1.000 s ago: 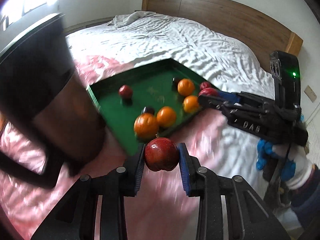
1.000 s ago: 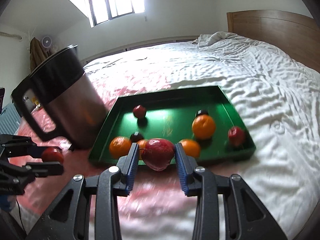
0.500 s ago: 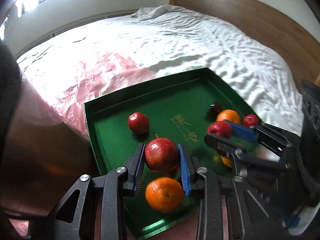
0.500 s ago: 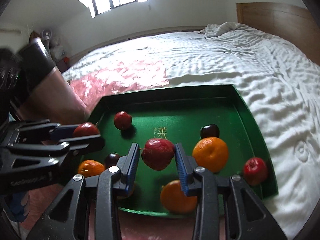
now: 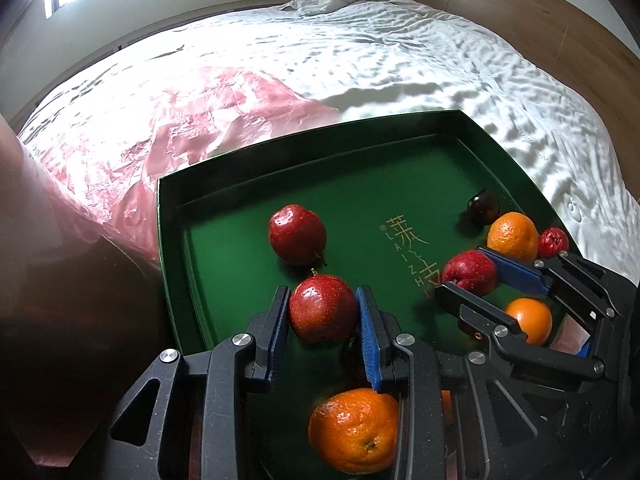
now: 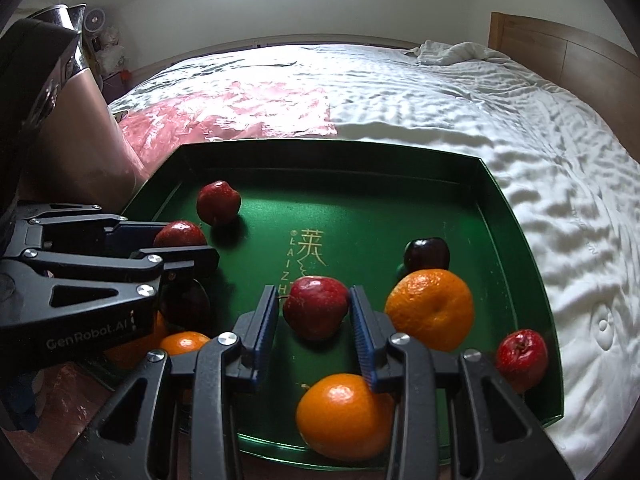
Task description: Organize fruits
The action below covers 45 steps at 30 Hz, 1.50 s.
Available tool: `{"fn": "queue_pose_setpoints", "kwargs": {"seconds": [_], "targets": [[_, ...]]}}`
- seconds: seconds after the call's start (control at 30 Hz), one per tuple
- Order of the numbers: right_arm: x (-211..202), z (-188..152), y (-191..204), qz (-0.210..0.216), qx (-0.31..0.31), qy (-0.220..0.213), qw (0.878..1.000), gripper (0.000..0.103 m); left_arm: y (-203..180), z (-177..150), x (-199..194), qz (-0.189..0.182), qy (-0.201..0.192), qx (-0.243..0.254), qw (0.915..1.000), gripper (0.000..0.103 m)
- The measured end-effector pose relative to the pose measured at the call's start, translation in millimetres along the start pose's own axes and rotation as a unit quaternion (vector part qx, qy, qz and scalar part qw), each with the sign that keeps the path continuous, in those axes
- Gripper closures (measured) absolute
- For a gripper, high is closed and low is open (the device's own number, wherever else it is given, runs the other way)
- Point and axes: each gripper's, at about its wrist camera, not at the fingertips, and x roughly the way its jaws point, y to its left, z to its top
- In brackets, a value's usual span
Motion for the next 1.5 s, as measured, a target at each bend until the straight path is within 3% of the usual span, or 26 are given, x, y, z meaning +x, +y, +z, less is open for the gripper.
{"fn": "queue_pose_setpoints", "kwargs": {"seconds": [0.13, 0.2, 0.37, 0.7, 0.8, 1.17, 1.43, 1.5], "targets": [[-2, 0, -4, -0.01, 0.01, -0.002, 1.0, 0.04, -1, 0, -3, 0.005, -0.002, 0.008, 1.0, 0.074], [-5, 0, -6, -0.012, 0.017, -0.004, 1.0, 0.038, -3, 0, -6, 0.007, -0.002, 0.012, 0.9999, 0.066], [-22, -1, -8, -0.021, 0.024, -0.013, 0.999, 0.018, -8, 0, -21, 0.009, -0.017, 0.019, 0.9996, 0.06], [-70, -9, -4, -0.042, 0.038, -0.022, 0.998, 0.009, -17, -18, -77, -0.003, -0.045, 0.037, 0.9983, 0.054], [-90, -14, 6, -0.045, 0.038, -0.026, 0.998, 0.001, -18, -32, -101, -0.01, -0.057, 0.044, 0.9974, 0.049], [-140, -38, 74, -0.029, 0.018, -0.03, 0.999, 0.0, 2, -93, -188, -0.008, -0.093, 0.045, 0.9946, 0.041], [-162, -48, 144, 0.0, -0.002, -0.043, 0.999, 0.0, 48, -140, -236, 0.029, -0.109, 0.028, 0.9932, 0.038], [-167, -48, 162, 0.007, -0.001, -0.053, 0.999, 0.0, 63, -153, -249, 0.038, -0.115, 0.017, 0.9925, 0.031]]}}
